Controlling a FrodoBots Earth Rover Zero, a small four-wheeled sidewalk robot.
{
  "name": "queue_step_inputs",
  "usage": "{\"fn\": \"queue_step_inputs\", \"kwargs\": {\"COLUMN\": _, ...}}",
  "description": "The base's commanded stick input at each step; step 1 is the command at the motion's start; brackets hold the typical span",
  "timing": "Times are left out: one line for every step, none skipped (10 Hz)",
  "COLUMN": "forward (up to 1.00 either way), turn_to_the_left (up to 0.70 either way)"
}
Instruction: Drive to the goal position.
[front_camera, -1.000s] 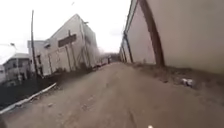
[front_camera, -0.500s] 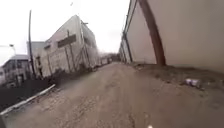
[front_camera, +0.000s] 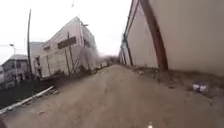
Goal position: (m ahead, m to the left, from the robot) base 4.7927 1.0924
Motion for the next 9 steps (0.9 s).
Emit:
{"fn": "queue_step_inputs", "kwargs": {"forward": 0.30, "turn_to_the_left": 0.00}}
{"fn": "queue_step_inputs", "kwargs": {"forward": 0.30, "turn_to_the_left": 0.00}}
{"fn": "queue_step_inputs", "kwargs": {"forward": 0.30, "turn_to_the_left": 0.00}}
{"fn": "queue_step_inputs", "kwargs": {"forward": 0.30, "turn_to_the_left": 0.00}}
{"fn": "queue_step_inputs", "kwargs": {"forward": 0.30, "turn_to_the_left": 0.00}}
{"fn": "queue_step_inputs", "kwargs": {"forward": 0.30, "turn_to_the_left": 0.00}}
{"fn": "queue_step_inputs", "kwargs": {"forward": 0.30, "turn_to_the_left": 0.00}}
{"fn": "queue_step_inputs", "kwargs": {"forward": 0.30, "turn_to_the_left": 0.00}}
{"fn": "queue_step_inputs", "kwargs": {"forward": 0.30, "turn_to_the_left": 0.00}}
